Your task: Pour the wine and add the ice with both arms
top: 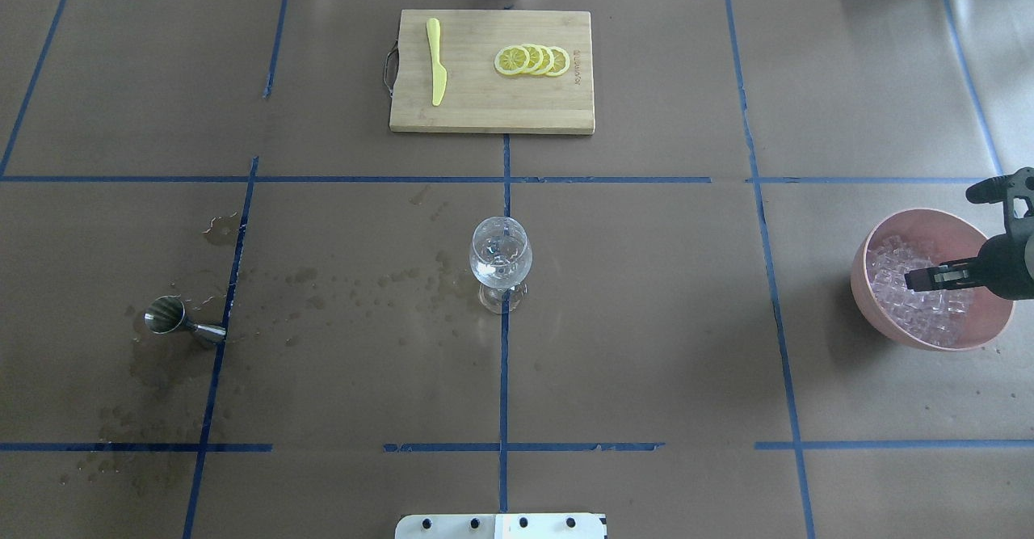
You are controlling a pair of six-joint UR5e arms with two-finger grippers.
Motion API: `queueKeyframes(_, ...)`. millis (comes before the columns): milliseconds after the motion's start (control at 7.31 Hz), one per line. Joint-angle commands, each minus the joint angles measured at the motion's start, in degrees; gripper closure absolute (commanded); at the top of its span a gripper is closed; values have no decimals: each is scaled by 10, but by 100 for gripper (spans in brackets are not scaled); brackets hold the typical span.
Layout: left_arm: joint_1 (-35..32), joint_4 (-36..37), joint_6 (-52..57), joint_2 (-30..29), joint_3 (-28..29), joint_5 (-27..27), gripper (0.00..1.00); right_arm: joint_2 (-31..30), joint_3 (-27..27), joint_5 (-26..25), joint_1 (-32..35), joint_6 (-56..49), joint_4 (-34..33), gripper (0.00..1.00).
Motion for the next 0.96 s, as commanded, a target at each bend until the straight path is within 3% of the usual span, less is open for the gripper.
queueKeyframes(0, 0, -1, 0, 0, 2, 0, 0, 0, -1, -1, -5, 0, 0, 65)
queueKeyframes(137, 0, -1, 0, 0, 2, 0, 0, -1, 0, -1, -6, -1, 0, 96)
queueKeyframes(411, 0, -2, 0, 0, 4, -1, 0, 0, 10, 1, -2, -11, 0, 100)
queueKeyframes(684, 0, -2, 0, 0, 3, -1, 0, 3, 67, 16, 26, -13, -20, 100)
queueKeyframes(821, 0, -2, 0, 0, 2, -1, 0, 24, 101, 45, 44, -12, -66, 100)
